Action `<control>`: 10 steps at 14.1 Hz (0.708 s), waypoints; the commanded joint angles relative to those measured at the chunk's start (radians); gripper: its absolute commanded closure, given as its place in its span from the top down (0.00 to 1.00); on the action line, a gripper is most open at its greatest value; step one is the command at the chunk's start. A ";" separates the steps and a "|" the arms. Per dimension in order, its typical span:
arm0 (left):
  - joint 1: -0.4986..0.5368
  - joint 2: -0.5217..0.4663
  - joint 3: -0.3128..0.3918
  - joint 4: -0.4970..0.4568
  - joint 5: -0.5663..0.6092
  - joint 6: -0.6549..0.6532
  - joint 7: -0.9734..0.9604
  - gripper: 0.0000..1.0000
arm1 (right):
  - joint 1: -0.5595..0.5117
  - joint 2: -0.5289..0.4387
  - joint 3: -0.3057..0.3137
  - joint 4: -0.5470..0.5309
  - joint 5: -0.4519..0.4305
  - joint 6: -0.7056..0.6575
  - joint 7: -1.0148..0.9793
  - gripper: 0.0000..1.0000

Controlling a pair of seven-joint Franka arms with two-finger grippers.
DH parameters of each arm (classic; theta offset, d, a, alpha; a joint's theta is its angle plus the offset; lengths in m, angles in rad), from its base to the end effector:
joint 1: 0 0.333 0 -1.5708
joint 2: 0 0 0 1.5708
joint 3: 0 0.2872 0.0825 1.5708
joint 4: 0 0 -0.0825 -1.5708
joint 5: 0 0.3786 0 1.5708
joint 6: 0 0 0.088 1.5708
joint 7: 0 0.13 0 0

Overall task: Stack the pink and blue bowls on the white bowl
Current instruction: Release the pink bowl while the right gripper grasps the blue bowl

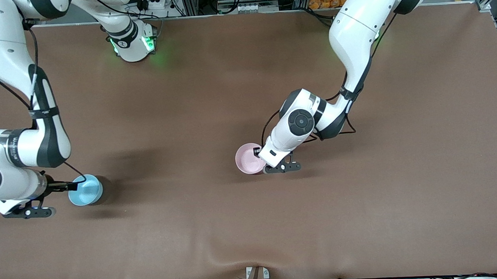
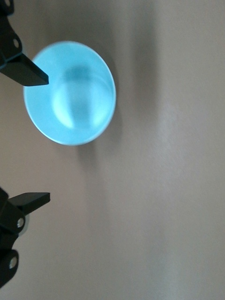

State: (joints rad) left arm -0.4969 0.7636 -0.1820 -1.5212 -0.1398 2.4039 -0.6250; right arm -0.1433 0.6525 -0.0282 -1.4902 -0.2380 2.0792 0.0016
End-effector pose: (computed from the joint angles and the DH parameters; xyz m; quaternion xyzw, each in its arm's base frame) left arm 0.5554 -0.4308 0.1868 0.9905 0.0505 -0.0171 0.1265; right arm 0.6712 -0.1307 0.2424 0.9931 -0.0223 -0.0409 0.1073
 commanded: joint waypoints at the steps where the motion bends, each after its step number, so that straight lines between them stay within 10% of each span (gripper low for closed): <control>1: 0.001 -0.027 0.009 0.016 -0.009 0.001 -0.005 1.00 | -0.068 0.029 0.014 -0.025 0.106 0.102 -0.086 1.00; 4: 0.046 -0.081 0.027 0.012 0.015 -0.029 0.004 1.00 | -0.091 0.042 0.014 -0.076 0.297 0.163 -0.095 1.00; 8: 0.145 -0.170 0.029 0.015 0.123 -0.156 0.016 1.00 | -0.096 0.068 0.014 -0.087 0.332 0.196 -0.094 1.00; 10: 0.199 -0.197 0.030 0.015 0.128 -0.204 0.072 1.00 | -0.098 0.070 0.014 -0.091 0.332 0.190 -0.094 0.24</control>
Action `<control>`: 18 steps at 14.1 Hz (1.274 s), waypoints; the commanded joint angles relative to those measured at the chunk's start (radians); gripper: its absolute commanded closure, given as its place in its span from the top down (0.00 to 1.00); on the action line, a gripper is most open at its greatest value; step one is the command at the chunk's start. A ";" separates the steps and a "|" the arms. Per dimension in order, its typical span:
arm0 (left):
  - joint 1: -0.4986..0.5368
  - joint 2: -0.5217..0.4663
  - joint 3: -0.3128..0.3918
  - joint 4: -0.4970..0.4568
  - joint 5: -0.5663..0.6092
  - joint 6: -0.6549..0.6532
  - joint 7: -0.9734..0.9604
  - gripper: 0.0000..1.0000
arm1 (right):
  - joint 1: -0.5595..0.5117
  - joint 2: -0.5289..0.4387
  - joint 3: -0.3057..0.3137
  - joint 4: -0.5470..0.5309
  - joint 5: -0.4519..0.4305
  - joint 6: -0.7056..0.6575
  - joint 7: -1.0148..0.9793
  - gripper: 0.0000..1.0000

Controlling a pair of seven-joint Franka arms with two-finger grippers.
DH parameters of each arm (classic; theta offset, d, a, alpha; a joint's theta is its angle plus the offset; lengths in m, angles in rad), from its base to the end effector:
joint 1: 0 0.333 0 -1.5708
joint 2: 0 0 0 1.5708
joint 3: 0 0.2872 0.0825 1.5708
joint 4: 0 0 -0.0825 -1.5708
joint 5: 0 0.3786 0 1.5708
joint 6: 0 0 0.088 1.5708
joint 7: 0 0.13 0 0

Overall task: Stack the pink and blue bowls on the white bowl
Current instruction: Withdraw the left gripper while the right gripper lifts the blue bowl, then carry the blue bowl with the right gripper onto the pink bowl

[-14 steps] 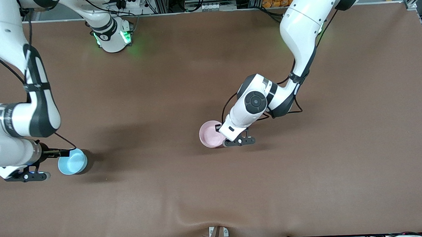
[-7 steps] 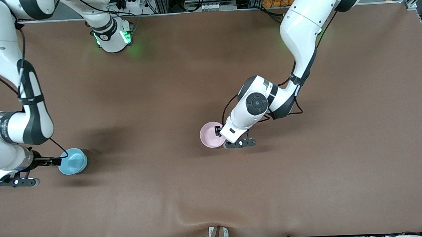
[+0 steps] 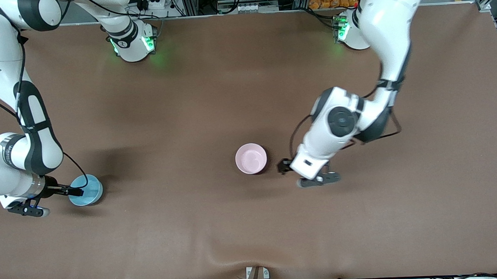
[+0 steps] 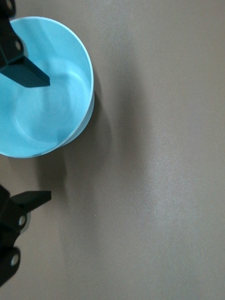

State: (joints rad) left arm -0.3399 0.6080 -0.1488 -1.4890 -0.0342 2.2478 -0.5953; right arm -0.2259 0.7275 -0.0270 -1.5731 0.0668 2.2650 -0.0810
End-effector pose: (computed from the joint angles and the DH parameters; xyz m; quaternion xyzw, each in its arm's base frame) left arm 0.6308 -0.3201 0.2915 0.9923 0.0790 0.0384 0.0877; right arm 0.6529 -0.1640 0.1688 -0.9943 0.1043 0.0146 0.0189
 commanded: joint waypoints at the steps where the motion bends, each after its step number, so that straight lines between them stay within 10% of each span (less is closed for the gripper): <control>1: 0.076 -0.057 -0.005 -0.016 0.034 -0.072 0.072 1.00 | -0.015 -0.005 0.013 -0.015 0.027 0.004 -0.010 0.00; 13: 0.326 -0.355 0.006 0.034 0.088 -0.615 0.478 1.00 | 0.000 -0.097 0.045 0.010 0.033 -0.159 0.003 0.00; 18: 0.332 -0.479 0.043 0.055 0.062 -0.784 0.506 1.00 | 0.045 -0.223 0.078 0.010 0.252 -0.321 0.125 0.00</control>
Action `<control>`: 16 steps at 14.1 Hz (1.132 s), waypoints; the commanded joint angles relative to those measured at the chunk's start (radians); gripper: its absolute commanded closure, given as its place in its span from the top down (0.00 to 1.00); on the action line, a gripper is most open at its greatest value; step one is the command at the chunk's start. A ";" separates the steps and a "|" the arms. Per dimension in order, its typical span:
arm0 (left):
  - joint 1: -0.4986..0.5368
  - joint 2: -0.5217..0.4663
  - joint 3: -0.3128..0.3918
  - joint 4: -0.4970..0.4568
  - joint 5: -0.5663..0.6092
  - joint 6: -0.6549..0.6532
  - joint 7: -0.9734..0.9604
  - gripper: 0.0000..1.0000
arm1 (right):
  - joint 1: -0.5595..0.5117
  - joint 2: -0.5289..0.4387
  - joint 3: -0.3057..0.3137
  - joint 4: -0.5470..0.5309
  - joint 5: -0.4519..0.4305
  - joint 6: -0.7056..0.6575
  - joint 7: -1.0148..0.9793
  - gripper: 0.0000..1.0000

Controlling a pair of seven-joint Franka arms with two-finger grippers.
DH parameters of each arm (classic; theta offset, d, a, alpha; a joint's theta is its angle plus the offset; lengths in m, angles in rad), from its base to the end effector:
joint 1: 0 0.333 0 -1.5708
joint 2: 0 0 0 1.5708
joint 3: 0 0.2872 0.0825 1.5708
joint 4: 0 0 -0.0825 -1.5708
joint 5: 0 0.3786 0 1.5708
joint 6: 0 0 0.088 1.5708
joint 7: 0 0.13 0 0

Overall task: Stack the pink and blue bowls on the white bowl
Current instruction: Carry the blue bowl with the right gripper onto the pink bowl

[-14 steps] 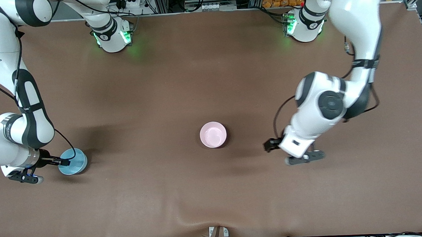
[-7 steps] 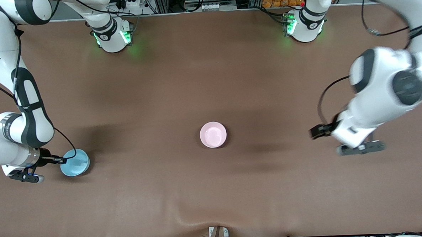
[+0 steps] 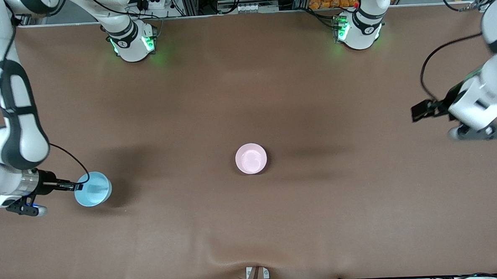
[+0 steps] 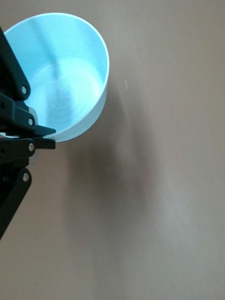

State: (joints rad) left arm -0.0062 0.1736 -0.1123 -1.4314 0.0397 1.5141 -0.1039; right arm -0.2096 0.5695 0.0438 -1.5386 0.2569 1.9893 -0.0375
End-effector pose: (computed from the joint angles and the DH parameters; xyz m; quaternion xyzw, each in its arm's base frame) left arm 0.5848 -0.0593 0.5343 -0.9989 0.0067 0.0435 0.0151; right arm 0.6592 -0.0921 0.2711 -0.9824 0.1248 0.0459 0.1310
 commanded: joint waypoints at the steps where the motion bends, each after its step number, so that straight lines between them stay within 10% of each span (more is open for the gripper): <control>1: -0.003 -0.072 0.016 -0.004 -0.012 -0.063 0.016 1.00 | 0.065 -0.089 0.007 -0.024 0.062 -0.064 0.153 0.00; 8: -0.014 -0.229 0.052 -0.073 -0.030 -0.150 0.056 1.00 | 0.346 -0.152 0.005 -0.029 0.062 -0.073 0.614 0.00; 16: -0.012 -0.184 0.072 -0.066 -0.034 -0.009 0.089 1.00 | 0.650 -0.106 0.002 -0.057 0.051 0.163 1.007 0.00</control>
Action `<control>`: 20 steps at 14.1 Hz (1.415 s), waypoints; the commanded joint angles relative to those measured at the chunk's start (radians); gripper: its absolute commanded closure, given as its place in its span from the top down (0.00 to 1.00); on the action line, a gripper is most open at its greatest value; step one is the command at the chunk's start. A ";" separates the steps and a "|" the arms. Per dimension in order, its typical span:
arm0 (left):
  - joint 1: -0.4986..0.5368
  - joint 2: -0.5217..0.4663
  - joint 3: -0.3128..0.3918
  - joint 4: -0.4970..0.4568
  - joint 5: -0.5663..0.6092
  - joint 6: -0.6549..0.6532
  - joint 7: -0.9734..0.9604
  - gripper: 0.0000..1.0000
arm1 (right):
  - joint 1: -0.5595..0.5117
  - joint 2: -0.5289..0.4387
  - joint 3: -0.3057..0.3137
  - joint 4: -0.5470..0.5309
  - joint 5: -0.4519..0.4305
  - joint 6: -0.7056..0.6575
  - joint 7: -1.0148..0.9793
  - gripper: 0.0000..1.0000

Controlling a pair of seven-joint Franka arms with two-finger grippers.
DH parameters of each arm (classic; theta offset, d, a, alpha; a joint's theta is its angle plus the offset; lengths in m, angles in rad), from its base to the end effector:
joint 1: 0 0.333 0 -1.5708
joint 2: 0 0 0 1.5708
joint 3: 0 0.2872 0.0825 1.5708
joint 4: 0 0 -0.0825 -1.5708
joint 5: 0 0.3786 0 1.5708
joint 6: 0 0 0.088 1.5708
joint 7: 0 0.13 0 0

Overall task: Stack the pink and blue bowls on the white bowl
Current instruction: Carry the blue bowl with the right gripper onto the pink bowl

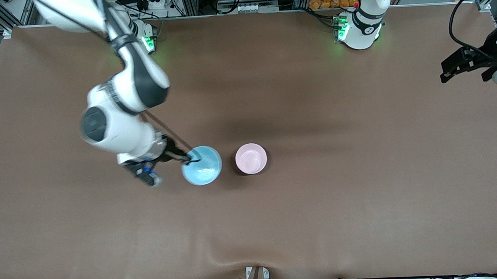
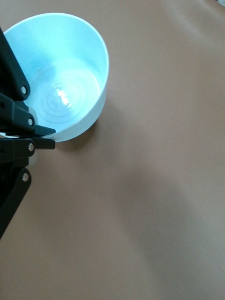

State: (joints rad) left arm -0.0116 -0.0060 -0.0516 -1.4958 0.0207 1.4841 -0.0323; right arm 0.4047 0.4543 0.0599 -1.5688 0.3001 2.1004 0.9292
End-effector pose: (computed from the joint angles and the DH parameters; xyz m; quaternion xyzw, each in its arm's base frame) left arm 0.5378 -0.0313 0.6031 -0.9998 0.0146 0.0024 0.0106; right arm 0.5973 0.3168 0.3445 -0.9425 0.2989 0.0637 0.1354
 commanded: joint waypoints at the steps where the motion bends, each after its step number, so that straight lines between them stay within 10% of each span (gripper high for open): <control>1: -0.004 -0.006 0.015 -0.006 -0.015 0.024 0.017 1.00 | 0.061 0.011 -0.015 -0.054 0.007 0.100 0.054 0.00; 8: -0.002 -0.006 0.024 -0.004 -0.016 0.025 0.039 1.00 | 0.216 0.072 -0.022 -0.189 0.007 0.397 0.161 0.00; 20: -0.005 0.003 0.019 -0.004 -0.013 0.019 0.006 1.00 | 0.388 0.132 -0.166 -0.185 -0.001 0.435 0.200 0.00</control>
State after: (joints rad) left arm -0.0118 -0.0016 -0.0340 -1.5014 0.0206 1.5018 -0.0191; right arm 0.7670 0.5822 -0.0834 -1.7535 0.2997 2.5252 1.1141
